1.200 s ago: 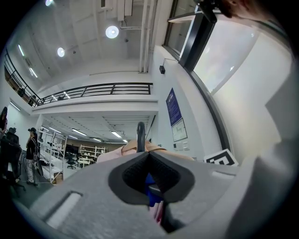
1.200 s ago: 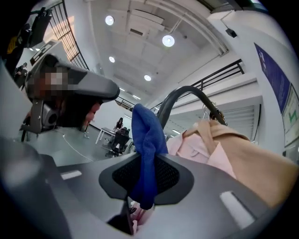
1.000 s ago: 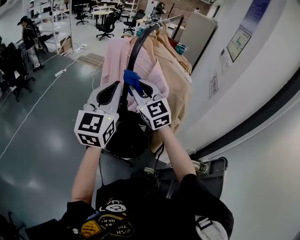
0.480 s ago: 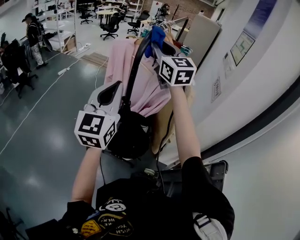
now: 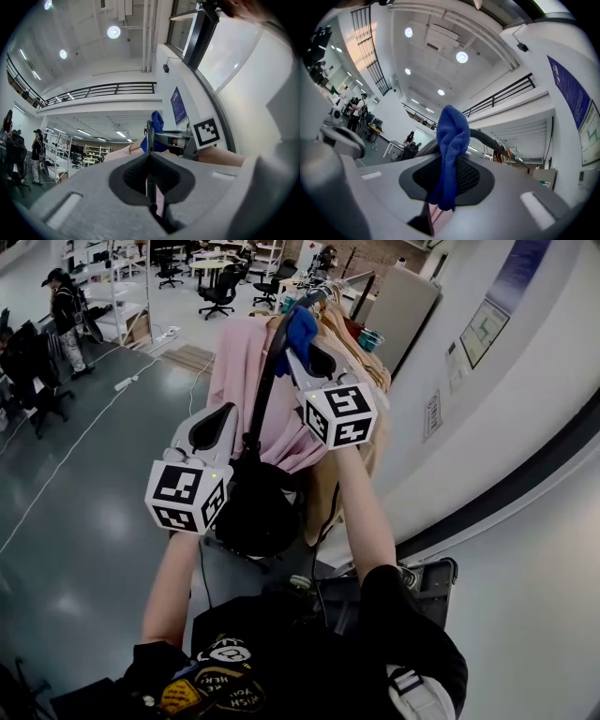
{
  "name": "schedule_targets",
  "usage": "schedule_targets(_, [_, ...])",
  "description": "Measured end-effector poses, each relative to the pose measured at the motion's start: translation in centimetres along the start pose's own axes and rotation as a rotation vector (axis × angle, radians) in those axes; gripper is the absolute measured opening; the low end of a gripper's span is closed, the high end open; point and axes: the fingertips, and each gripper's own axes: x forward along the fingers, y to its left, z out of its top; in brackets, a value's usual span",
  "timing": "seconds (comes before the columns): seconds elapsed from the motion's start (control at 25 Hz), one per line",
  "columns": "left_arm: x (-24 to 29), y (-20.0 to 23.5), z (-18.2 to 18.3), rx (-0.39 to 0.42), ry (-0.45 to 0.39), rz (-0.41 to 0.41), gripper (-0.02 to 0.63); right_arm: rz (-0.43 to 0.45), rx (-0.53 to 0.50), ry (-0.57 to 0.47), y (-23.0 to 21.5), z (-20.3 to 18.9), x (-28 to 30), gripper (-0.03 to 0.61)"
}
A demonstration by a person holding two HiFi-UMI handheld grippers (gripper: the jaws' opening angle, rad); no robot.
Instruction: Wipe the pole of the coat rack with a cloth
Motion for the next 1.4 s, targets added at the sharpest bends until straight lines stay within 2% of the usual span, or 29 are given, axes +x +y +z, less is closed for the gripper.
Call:
schedule_targets(0.16, [0.4, -0.8, -0.3, -0.003, 0.006, -0.021, 0.0, 0.024, -0.103, -0.017, 2.7, -0.8, -2.4, 0.074])
schedule_targets(0.36, [0.7, -1.6, -1.0, -0.012, 0.018, -0.04, 0.0, 0.136, -0.168, 0.026, 7.5, -3.9, -4.4, 0.074])
schedule_targets(0.52, [0.2, -1.8, -1.4, -0.016, 0.022, -0.04, 0.001, 0.19, -0.147, 0.11, 10.9, -8.9, -4.8, 0.074])
schedule_targets(0.64, [-0.6, -1.7, -2.1, -0.027, 0.036, -0.028, 0.001, 0.18, -0.113, 0.137, 11.2, -11.1, -5.5, 0.074])
schedule_targets(0.76, [-1.2, -1.3, -2.8, -0.041, 0.049, -0.014, 0.0, 0.128, -0.088, 0.099, 9.7, -9.6, -5.6, 0.074])
schedule_targets(1.08, [-0.8, -1.5, -1.8, -0.019, 0.036, -0.016, 0.0, 0.061, 0.0, -0.073, 1.0, -0.8, -1.7, 0.074])
schedule_targets(1.28, [-0.8, -1.5, -1.3, -0.013, 0.033, -0.009, 0.002, -0.017, 0.055, -0.041, -4.1, 0.9, 1.5, 0.074])
schedule_targets(1.4, [-1.1, -1.4, -1.1, -0.005, 0.034, -0.006, 0.0, -0.058, 0.16, -0.03, -6.7, 0.7, 2.7, 0.074])
